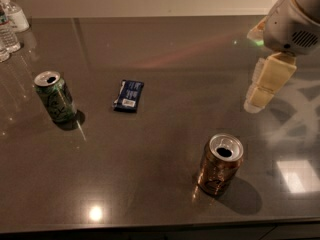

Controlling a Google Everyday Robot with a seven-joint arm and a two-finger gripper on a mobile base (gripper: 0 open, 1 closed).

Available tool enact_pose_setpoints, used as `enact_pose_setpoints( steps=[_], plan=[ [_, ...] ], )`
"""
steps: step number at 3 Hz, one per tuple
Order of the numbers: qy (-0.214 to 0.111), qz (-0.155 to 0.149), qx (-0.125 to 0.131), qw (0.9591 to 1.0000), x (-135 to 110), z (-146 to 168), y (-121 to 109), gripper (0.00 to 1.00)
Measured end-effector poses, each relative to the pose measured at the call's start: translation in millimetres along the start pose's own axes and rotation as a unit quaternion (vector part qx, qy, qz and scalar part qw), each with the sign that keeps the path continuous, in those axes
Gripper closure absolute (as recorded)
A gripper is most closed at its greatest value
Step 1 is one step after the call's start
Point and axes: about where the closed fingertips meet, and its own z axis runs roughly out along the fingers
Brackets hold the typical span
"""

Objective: Pick rxbar blueberry

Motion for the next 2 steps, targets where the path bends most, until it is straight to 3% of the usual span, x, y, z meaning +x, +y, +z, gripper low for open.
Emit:
enact_pose_setpoints(
  steps=[2],
  plan=[
    [-0.037, -0.006, -0.013, 0.9992, -30.0, 27.8, -25.7, 0.00]
  ],
)
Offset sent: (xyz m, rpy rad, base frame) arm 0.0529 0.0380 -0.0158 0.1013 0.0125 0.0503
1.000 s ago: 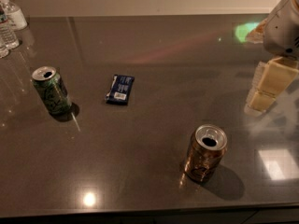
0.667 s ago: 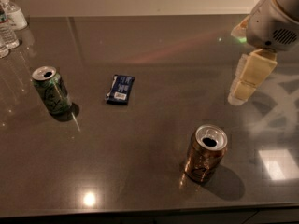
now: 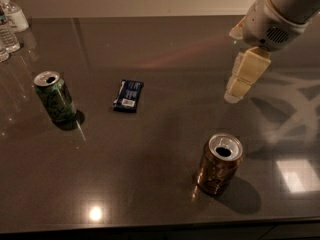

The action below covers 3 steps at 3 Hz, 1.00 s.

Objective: Pick rxbar blueberry

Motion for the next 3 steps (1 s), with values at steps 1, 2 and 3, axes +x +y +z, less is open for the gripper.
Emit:
enact_pose_setpoints(
  steps=[1, 2, 3],
  plan=[
    [-0.032, -0.009, -0.016, 0.9993, -23.6, 32.9, 3.4, 0.00],
    [-0.062, -0.020, -0.031, 0.9974, -52.7, 74.0, 10.8, 0.00],
    [-0.086, -0.024, -0.046, 0.9950, -77.6, 107.1, 16.1, 0.00]
  ],
)
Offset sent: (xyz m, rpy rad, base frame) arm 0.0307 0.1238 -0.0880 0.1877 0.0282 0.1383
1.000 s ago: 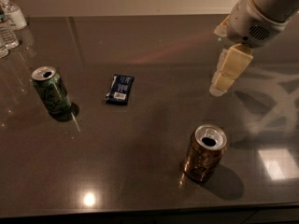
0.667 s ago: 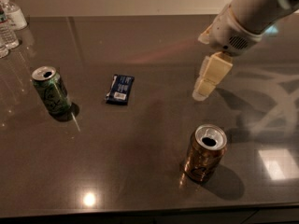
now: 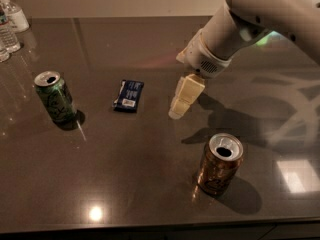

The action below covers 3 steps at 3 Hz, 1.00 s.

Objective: Pick rxbar blueberry

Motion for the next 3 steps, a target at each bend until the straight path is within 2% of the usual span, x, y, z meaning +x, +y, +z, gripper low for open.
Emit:
enact_pose_setpoints(
  steps=[1, 3],
  plan=[
    [-0.019, -0.001, -0.012, 0.9997, -19.7, 32.9, -5.2, 0.00],
    [-0.036, 0.005, -0.029, 0.9989, -47.3, 80.8, -24.0, 0.00]
  ],
)
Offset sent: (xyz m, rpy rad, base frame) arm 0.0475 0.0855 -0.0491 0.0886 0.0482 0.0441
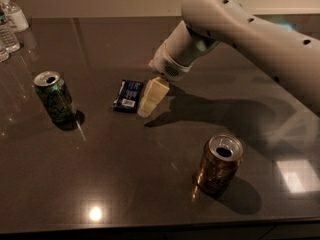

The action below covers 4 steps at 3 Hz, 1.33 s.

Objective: Pick rxbar blueberry

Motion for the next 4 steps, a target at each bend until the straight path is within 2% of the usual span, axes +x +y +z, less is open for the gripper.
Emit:
enact_pose_setpoints(
  steps=[1, 2, 3, 4],
  plan=[
    [-0.003, 0.001, -0.008, 1.0000, -25.1, 38.7, -14.2, 0.00],
    [0.001, 0.001, -0.010, 1.0000, -26.0, 44.5, -15.1, 0.00],
    [0.008, 0.005, -0.021, 0.9997, -27.1, 50.0, -13.8, 0.18],
    [0.013, 0.007, -0.030, 0.9994, -28.7, 51.7, -13.3, 0.42]
  ],
)
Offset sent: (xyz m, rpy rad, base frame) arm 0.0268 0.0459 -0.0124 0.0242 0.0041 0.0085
